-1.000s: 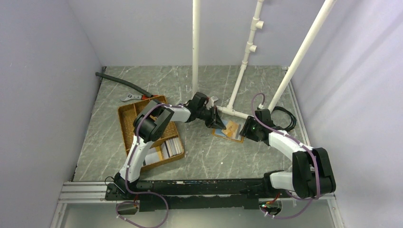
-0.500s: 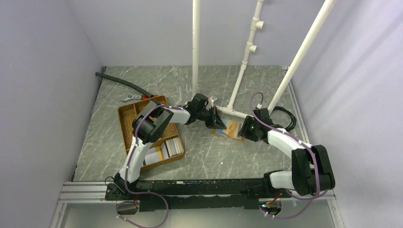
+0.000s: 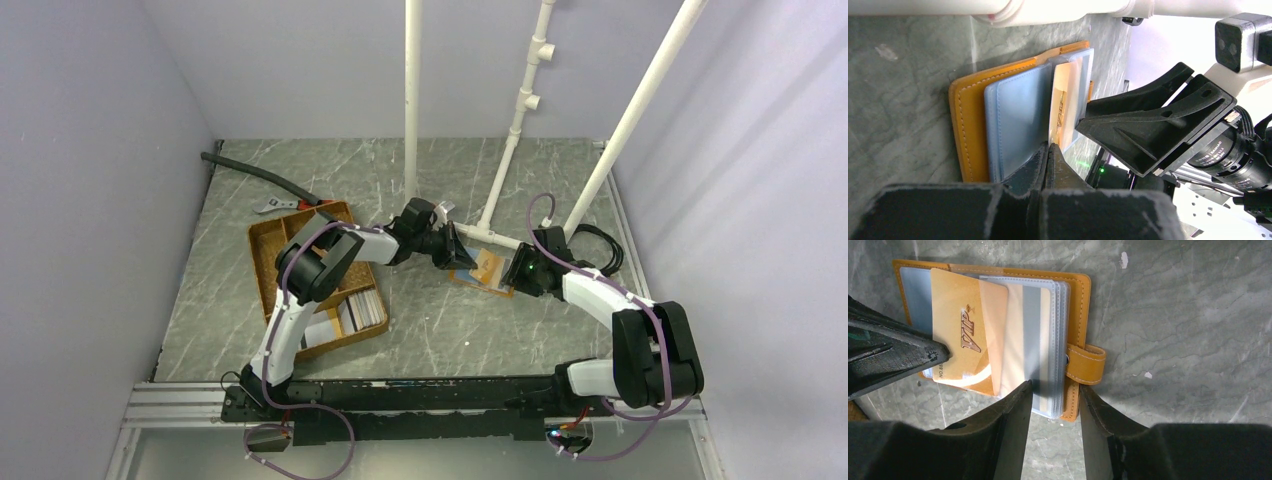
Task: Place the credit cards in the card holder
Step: Insert the credit card into the card holder.
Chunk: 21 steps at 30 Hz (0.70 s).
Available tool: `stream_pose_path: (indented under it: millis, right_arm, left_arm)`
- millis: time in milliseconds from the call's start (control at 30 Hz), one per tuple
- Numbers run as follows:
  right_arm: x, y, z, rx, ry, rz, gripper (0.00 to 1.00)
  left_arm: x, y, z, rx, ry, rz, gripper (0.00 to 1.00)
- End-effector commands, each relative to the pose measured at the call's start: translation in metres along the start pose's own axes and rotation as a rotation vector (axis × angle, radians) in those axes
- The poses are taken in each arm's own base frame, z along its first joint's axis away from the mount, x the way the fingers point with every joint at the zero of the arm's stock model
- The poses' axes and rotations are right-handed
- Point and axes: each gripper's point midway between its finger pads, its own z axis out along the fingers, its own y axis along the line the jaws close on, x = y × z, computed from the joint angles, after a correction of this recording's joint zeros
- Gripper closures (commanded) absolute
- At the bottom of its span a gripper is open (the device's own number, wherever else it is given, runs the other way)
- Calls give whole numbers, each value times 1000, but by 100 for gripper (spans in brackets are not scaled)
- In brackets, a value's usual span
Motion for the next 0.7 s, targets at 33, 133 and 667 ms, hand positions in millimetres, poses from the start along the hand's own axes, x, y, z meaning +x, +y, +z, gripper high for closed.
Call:
stream_pose_path:
  millis: [33,133,667]
  right_arm:
    - [25,-20,3,74,75,0,59]
    - [24,-20,3,70,74,-2,59]
    - [-3,-17,-23,79,-29,5,46]
  left_arm:
    - [0,-1,11,23,-18,35,100]
    - [0,0,15,10,-24,60,100]
    - [21,8,24,-79,12,107,100]
